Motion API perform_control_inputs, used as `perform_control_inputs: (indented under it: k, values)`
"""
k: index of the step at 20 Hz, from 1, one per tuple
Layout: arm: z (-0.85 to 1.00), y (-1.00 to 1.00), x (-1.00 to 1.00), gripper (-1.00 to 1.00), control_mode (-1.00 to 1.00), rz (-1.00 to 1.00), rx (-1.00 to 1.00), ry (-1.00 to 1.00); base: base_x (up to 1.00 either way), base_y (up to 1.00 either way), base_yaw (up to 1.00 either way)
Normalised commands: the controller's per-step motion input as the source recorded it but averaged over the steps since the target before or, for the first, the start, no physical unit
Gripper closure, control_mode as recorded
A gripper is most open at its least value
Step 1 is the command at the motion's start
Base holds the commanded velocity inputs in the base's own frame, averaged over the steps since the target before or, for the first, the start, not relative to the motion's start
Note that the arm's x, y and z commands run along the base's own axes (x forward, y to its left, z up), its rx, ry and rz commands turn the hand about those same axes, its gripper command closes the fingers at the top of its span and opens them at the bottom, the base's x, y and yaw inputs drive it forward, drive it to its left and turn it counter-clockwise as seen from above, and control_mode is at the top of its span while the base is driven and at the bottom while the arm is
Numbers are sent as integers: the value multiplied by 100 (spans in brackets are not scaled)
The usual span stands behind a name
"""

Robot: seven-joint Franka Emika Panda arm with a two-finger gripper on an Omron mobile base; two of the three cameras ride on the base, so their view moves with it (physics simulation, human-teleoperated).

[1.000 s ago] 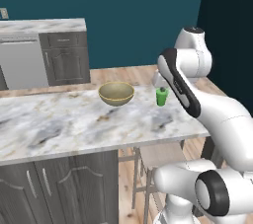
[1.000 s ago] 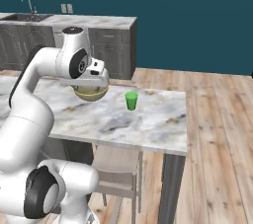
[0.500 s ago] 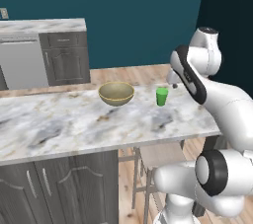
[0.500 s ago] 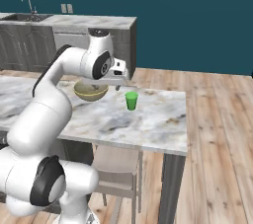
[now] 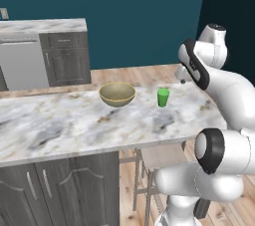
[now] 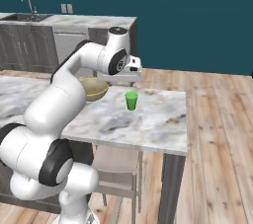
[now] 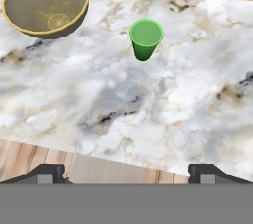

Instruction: Place the cup inside the bowl on the dining table and move the bowl to any counter.

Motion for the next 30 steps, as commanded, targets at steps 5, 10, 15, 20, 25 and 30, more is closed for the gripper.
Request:
perform_control_inputs:
  k: [5,10,15,20,25,30]
  values:
    - [0,-1,14,-100,-100,0,0,0,0,0,0]
    - [0,0,12,-100,-100,0,1,0,0,0,0]
    - [0,0,3,-100,-100,0,5,0,0,0,0]
    - [0,-1,0,-100,-100,0,7,-1,0,0,0]
    - [0,-9,0,-100,-100,0,8,-4,0,0,0]
    - [-1,-4,0,-100,-100,0,11,-6,0,0,0]
